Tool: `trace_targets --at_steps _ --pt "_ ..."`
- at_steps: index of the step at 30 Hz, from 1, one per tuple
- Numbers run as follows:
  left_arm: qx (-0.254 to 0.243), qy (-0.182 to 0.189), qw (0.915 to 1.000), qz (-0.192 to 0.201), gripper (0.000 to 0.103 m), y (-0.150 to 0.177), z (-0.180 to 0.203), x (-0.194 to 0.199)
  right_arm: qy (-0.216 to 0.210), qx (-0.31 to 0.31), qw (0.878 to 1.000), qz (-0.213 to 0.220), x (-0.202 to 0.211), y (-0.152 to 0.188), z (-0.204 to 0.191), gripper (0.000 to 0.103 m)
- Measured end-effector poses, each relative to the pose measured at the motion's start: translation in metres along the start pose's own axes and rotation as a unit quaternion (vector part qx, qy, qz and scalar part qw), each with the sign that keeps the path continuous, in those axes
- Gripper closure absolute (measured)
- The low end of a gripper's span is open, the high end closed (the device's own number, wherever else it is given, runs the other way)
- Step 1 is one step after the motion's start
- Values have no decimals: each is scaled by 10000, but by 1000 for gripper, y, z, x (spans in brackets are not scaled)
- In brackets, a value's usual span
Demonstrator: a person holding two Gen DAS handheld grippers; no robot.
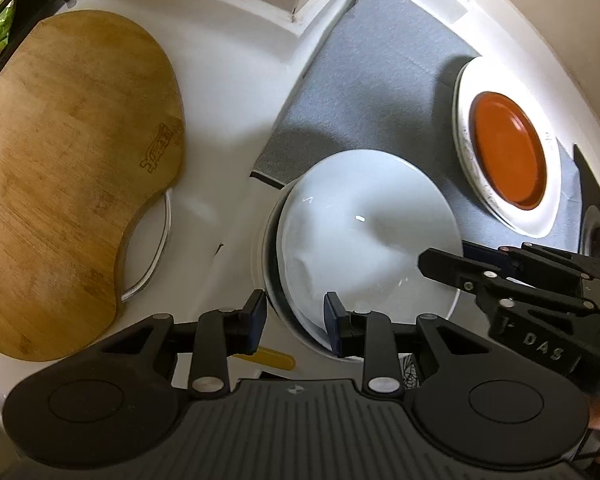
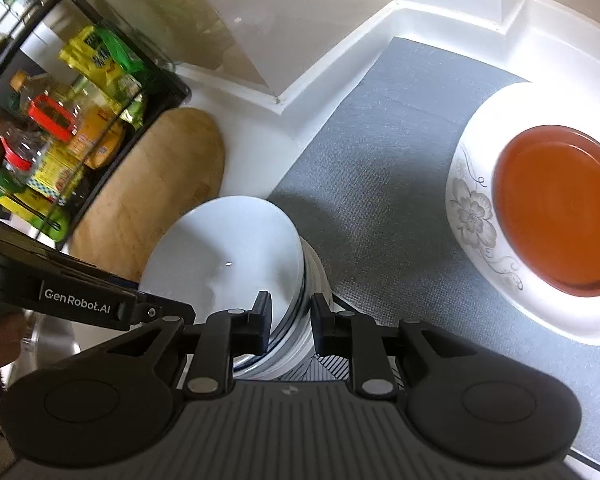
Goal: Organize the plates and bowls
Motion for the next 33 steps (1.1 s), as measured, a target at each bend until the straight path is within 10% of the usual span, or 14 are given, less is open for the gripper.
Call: trace_targets --at_steps 18,20,33 --pt "-378 426 9984 -16 65 -6 -6 -10 -108 378 9991 -138 -2 6 -5 80" --pt "-301 424 9986 -96 56 -8 -8 -16 -95 172 9997 -171 -4 8 3 63" --pt "-142 750 9931 -892 23 -21 3 -66 -1461 -1843 9715 -281 -46 41 33 30"
Point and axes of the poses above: each gripper's, at about its wrist camera, not at the fingertips, and x roughly against the way its jaws point, z to its right, y to its underside, the point moved 10 cm from there along -x, roughly the way its jaws point, and after that the axes turned 15 degrees about x, right-handed, at the moved point
